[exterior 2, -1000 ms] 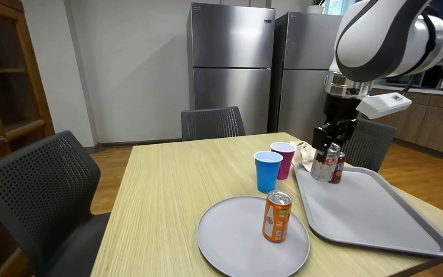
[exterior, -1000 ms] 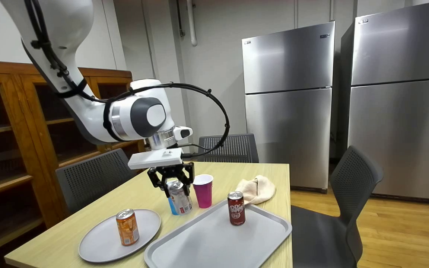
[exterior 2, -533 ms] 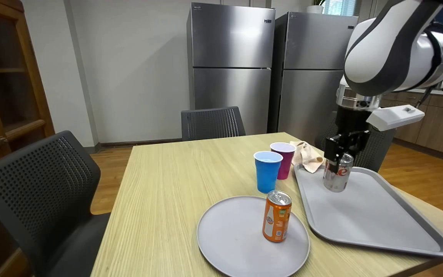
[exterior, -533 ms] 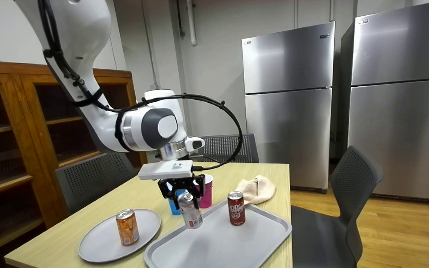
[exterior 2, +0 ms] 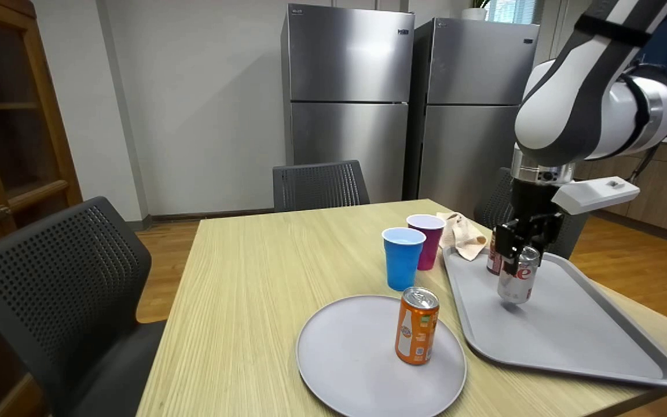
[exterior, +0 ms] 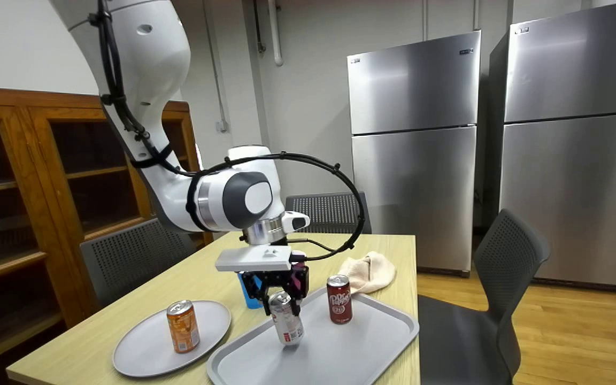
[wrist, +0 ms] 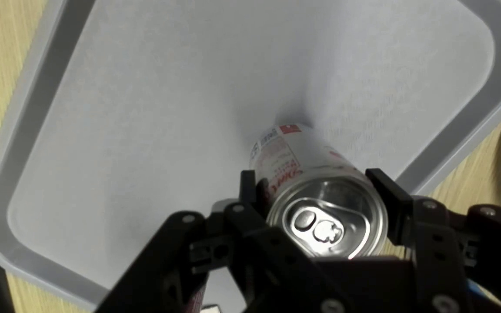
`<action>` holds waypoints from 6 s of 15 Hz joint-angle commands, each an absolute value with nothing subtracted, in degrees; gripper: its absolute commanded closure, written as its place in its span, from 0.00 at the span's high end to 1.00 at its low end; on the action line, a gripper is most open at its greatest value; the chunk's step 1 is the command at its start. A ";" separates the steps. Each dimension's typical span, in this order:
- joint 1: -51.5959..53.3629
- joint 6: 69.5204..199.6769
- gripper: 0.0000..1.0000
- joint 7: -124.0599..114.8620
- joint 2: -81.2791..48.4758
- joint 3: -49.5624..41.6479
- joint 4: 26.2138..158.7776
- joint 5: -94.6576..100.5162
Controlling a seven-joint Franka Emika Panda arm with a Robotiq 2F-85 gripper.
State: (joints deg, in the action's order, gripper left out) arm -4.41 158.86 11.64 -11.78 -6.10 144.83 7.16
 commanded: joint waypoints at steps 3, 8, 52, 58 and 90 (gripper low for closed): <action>-5.27 158.31 0.39 11.18 -14.62 -5.51 141.42 6.71; -5.16 158.06 0.90 11.38 -14.49 -5.36 140.43 6.91; 11.30 152.14 1.00 6.11 0.52 10.55 146.72 -6.30; 10.91 151.70 1.00 2.62 -1.91 10.14 147.04 -5.31; 9.11 157.08 0.58 -3.89 -16.96 8.04 141.13 -6.35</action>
State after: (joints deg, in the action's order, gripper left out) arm 10.13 157.13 -3.78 -16.61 7.56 142.14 -6.22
